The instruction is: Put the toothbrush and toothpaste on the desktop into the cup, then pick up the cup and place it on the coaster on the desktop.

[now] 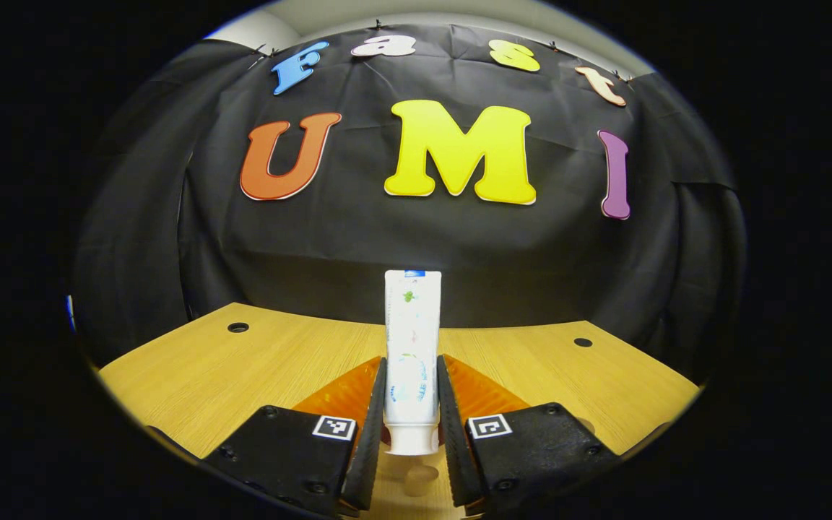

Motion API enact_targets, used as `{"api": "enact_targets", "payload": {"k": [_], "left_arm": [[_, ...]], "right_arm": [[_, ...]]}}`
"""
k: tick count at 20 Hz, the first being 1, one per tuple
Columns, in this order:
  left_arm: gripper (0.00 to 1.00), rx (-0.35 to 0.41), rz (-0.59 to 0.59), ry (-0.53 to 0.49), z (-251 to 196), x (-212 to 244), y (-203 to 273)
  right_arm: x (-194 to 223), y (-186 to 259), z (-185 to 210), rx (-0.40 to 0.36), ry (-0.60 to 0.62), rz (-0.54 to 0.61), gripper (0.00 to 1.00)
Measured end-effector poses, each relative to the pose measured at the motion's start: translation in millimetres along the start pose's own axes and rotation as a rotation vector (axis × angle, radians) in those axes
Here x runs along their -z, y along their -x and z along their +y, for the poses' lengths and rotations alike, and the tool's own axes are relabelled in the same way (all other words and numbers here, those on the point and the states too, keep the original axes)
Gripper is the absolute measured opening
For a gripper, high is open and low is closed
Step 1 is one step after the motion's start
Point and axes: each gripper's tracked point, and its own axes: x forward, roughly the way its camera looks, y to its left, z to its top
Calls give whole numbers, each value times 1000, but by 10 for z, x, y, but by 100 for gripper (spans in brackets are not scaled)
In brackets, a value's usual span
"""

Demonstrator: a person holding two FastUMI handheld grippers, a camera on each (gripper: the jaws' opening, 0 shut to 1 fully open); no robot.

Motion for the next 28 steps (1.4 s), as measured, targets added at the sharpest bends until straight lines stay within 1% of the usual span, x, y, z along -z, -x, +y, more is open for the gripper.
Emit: {"api": "enact_targets", "payload": {"k": [2, 5, 11, 13, 14, 15, 16, 17, 19, 20, 22, 24, 26, 28], "left_arm": [[42, 6, 16, 8, -14, 53, -16], [43, -8, 38, 7, 25, 106, -32], [43, -15, 35, -2, 27, 98, -15], [48, 7, -20, 4, -39, -65, 7], [52, -1, -38, -6, -22, -131, 14], [61, -3, -48, -25, -36, -93, -7], [61, -5, -52, -43, -32, -129, 19], [74, -4, -51, -56, -44, -131, 38], [84, 6, -49, -69, -81, -145, 83], [92, 8, -56, -66, -81, -154, 108], [100, 13, -61, -78, -82, -146, 159], [100, -1, -75, -99, -13, -144, 222], [100, 6, -77, -89, 27, -103, 285], [100, -2, -65, -75, 137, -49, 349]], "right_arm": [[22, -16, 4, 3, 3, 6, 0], [52, -33, -4, 5, -2, 13, 0], [87, -55, -12, 10, -12, 19, 0], [105, -62, -7, 12, -9, 20, 0], [114, -64, 4, 13, -8, 21, 0], [114, -71, 10, 14, -8, 22, 0], [131, -75, 16, 13, -9, 22, 0], [129, -82, 18, 14, -8, 23, 0], [144, -110, 28, 13, -3, 27, 0], [154, -124, 47, 12, 1, 30, 0], [133, -134, 73, 8, 6, 29, 0], [30, -184, 145, 2, 17, 13, 0], [-102, -297, 252, -6, 32, -3, 0], [-256, -400, 392, -24, 37, -23, 0]]}}
